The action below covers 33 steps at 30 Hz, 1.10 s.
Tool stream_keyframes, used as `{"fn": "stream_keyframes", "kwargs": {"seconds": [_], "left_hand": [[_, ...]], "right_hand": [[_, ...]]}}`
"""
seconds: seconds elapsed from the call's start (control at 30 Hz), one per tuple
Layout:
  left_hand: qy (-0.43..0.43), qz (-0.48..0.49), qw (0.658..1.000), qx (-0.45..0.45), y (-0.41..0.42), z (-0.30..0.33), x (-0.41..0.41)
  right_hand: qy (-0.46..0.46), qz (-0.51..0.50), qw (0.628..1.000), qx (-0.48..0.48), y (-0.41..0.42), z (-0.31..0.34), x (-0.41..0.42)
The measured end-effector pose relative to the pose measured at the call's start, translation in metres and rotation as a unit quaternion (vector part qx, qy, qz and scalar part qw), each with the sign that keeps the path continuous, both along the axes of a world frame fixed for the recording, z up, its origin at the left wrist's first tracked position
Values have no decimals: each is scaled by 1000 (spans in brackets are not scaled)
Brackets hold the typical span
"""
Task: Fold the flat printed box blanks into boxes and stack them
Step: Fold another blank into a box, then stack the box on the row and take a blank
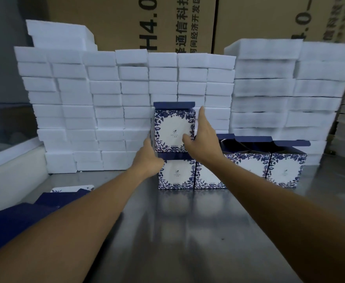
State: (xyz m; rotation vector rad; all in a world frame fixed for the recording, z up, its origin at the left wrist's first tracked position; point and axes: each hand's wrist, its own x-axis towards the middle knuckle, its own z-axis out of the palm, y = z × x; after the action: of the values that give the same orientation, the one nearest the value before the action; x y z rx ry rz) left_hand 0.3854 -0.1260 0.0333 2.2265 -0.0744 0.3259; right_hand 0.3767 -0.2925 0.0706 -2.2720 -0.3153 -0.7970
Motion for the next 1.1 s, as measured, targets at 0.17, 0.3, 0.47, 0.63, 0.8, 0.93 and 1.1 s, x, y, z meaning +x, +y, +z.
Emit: {"fn": "stream_keyframes", "kwargs": {"seconds": [0.17,0.3,0.47,0.63,0.8,0.93,1.1], "left_hand": [[3,-14,990,139,8,-42,-49],[59,-28,982,177,15,-69,-100],[29,-2,976,216,6,-88,-165],[-1,-12,965,260,-13,-94,-207],[-44,33,961,272,1,-85,-228],[-120,143,920,345,29,-77,-236],[84,240,899,357,65,-69,-231]], "right_hand": [[-3,38,999,0,2,-29,-41],[55,33,998,21,-6,-49,-78],[158,13,984,82,-18,-92,-124],[207,-36,962,171,-25,-142,-165],[185,-23,962,198,-32,-145,-181],[173,-24,958,227,-33,-145,-183],[179,3,953,245,-34,-146,-184]]}}
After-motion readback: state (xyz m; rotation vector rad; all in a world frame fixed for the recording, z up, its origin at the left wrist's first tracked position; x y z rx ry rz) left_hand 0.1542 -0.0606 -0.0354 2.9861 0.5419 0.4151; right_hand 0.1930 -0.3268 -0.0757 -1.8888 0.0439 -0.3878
